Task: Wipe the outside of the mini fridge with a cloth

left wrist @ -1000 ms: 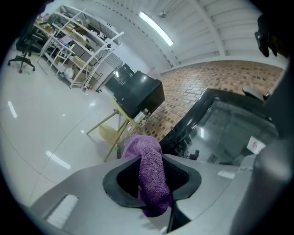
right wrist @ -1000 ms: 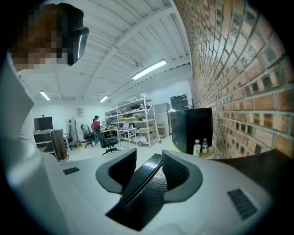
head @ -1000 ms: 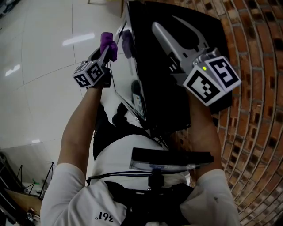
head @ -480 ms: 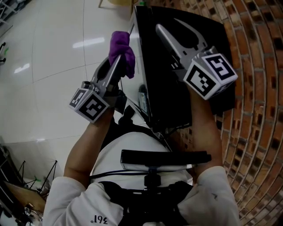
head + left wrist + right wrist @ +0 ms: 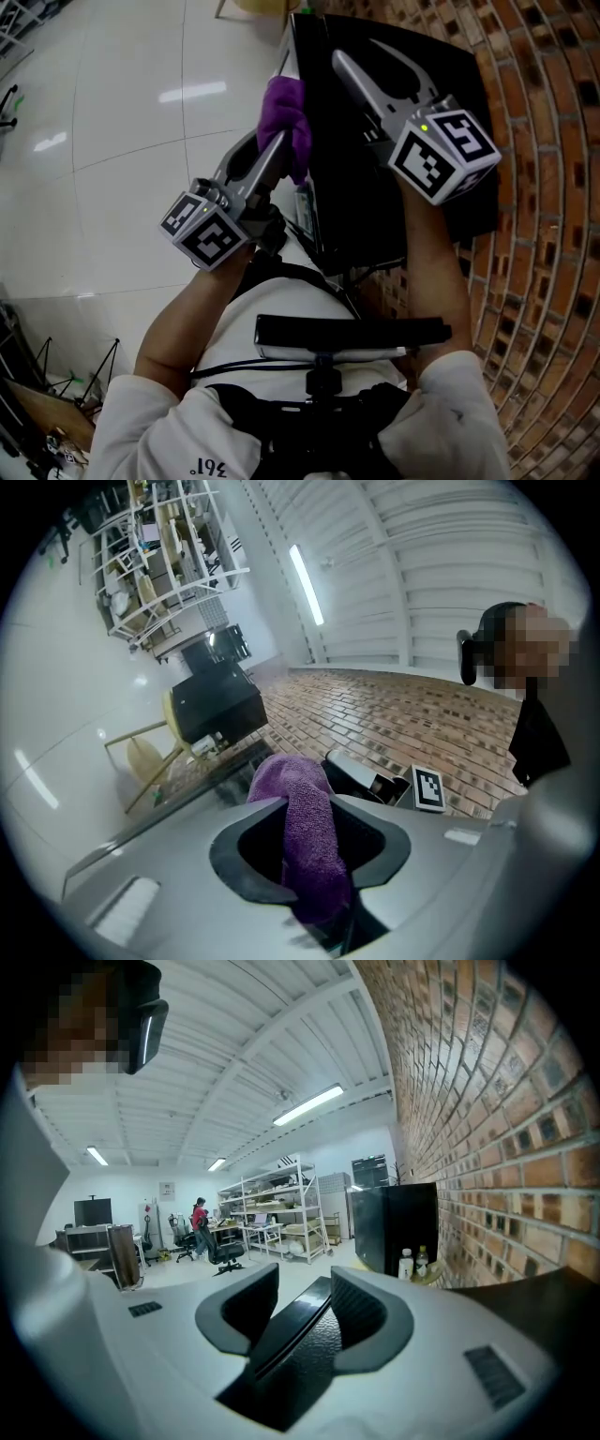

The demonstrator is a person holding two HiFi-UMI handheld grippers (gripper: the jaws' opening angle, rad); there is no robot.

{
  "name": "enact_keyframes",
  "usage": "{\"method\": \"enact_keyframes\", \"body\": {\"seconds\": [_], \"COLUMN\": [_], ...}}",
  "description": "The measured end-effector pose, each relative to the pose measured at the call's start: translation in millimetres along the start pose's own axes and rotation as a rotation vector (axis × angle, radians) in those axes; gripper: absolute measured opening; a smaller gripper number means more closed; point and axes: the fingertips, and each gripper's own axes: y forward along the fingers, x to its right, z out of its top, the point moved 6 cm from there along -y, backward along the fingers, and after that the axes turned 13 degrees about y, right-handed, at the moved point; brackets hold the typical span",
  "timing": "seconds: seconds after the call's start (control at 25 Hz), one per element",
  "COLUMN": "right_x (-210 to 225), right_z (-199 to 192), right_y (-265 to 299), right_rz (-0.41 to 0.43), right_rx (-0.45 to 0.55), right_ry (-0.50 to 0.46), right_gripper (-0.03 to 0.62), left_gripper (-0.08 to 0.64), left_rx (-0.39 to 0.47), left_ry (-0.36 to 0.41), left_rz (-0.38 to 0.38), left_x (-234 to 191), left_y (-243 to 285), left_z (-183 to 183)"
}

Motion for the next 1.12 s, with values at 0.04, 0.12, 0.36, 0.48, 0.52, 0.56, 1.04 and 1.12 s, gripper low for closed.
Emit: {"method": "enact_keyframes", "body": {"seconds": [0.04, 0.12, 0.36, 0.48, 0.52, 0.56, 1.04, 1.12], "right_x": [0, 0, 0, 0, 0, 0, -1, -1], "right_z": [0, 0, 0, 0, 0, 1, 2, 2], "right_y": [0, 0, 0, 0, 0, 0, 0, 0], "right_rz": [0.0, 0.0, 0.0, -0.001, -0.001, -0.001, -0.002, -0.002], "right_rx": [0.0, -0.001, -0.002, -0.002, -0.001, -0.001, 0.0, -0.001], "right_ry": [0.0, 0.0, 0.002, 0.0, 0.0, 0.0, 0.0, -0.001], "right_gripper": [0.166, 0.166, 0.166, 0.166, 0.166, 0.166, 0.166, 0.166], "left_gripper": [0.109, 0.109, 0.109, 0.109, 0.109, 0.109, 0.109, 0.109], "left_rx": [-0.003, -0.009, -0.025, -0.035, -0.038, -0.043, -0.109, -0.123], "left_ry": [-0.001, -0.007, -0.019, -0.017, -0.015, -0.012, 0.029, 0.029], "left_rz": [0.002, 0.007, 0.038, 0.053, 0.058, 0.063, 0.123, 0.138], "left_x": [-2, -6, -23, -31, -34, -36, -66, -72], "left_y": [0, 1, 3, 3, 3, 3, -3, -5], "left_z": [-2, -7, -22, -29, -32, -35, -65, -72]}}
